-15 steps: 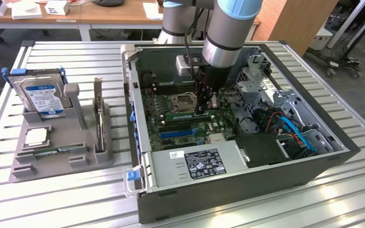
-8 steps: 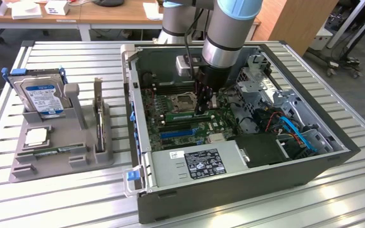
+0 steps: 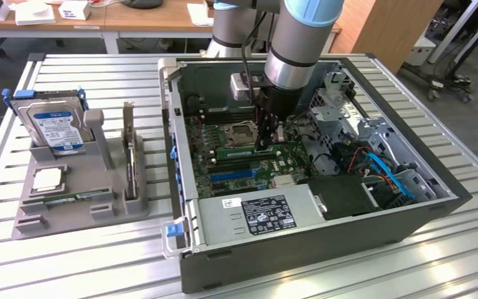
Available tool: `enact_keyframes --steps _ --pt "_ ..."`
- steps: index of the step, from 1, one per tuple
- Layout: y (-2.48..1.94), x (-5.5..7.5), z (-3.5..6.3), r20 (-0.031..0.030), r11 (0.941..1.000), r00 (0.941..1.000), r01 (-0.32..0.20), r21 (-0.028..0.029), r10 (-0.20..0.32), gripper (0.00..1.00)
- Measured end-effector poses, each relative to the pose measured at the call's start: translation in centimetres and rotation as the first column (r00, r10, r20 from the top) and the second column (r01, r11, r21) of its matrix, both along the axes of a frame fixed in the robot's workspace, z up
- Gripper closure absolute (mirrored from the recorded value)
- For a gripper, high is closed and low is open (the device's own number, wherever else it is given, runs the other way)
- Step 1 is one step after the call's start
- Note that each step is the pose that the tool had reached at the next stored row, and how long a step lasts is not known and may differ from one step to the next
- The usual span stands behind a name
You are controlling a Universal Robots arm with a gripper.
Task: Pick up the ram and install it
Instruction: 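Insert the ram into the slot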
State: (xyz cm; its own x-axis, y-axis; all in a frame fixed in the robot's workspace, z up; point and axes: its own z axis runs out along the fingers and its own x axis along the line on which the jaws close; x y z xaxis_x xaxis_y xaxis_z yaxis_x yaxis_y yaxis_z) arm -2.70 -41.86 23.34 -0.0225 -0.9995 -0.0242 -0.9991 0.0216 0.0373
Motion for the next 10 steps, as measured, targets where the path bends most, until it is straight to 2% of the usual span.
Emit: enact_keyframes --steps 10 --pt "0.03 0.01 -0.02 0.0 1.0 1.0 0.0 0.0002 0.0 0.89"
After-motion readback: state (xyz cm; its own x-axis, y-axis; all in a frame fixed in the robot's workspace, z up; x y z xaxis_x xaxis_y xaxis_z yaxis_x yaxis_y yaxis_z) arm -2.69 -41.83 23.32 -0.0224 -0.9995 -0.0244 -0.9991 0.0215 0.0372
